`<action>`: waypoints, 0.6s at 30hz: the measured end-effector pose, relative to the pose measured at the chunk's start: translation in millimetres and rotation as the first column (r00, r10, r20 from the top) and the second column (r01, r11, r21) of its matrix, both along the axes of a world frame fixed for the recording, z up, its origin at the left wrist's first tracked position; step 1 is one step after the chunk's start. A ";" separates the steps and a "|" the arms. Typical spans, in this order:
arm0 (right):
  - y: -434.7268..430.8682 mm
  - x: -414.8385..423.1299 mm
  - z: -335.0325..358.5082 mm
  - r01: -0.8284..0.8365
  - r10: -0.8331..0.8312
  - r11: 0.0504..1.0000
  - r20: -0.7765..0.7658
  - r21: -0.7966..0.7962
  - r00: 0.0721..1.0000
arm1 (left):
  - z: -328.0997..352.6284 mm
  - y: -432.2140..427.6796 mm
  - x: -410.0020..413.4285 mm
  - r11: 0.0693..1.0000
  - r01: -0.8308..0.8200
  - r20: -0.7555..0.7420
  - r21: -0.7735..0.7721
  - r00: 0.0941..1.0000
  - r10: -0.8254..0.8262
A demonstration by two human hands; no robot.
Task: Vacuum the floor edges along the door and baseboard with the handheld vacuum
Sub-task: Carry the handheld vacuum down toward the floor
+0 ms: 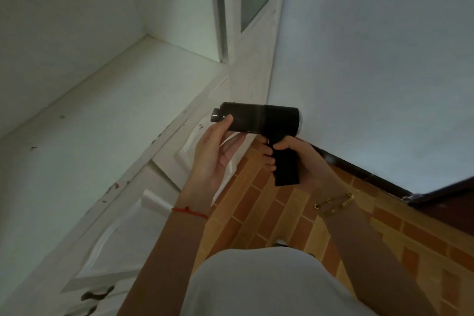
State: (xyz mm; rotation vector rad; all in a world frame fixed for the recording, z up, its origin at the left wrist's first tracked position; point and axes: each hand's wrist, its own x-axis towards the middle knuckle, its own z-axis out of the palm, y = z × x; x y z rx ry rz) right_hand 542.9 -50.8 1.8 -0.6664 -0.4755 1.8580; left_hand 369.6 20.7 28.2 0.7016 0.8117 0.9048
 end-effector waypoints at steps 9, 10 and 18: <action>-27.2 119.2 4.4 0.103 -0.103 0.995 0.068 0.007 0.992 | -1.7 -10.8 125.0 0.989 0.146 0.022 0.001 0.989 -0.146; -28.7 128.5 3.3 0.106 -0.106 0.994 0.063 0.005 0.992 | -2.2 -10.9 134.1 0.987 0.162 0.002 0.006 0.987 -0.162; -25.0 181.0 -8.7 0.184 -0.183 0.980 0.011 -0.077 0.983 | -11.1 7.1 189.7 0.958 0.287 -0.136 0.010 0.949 -0.283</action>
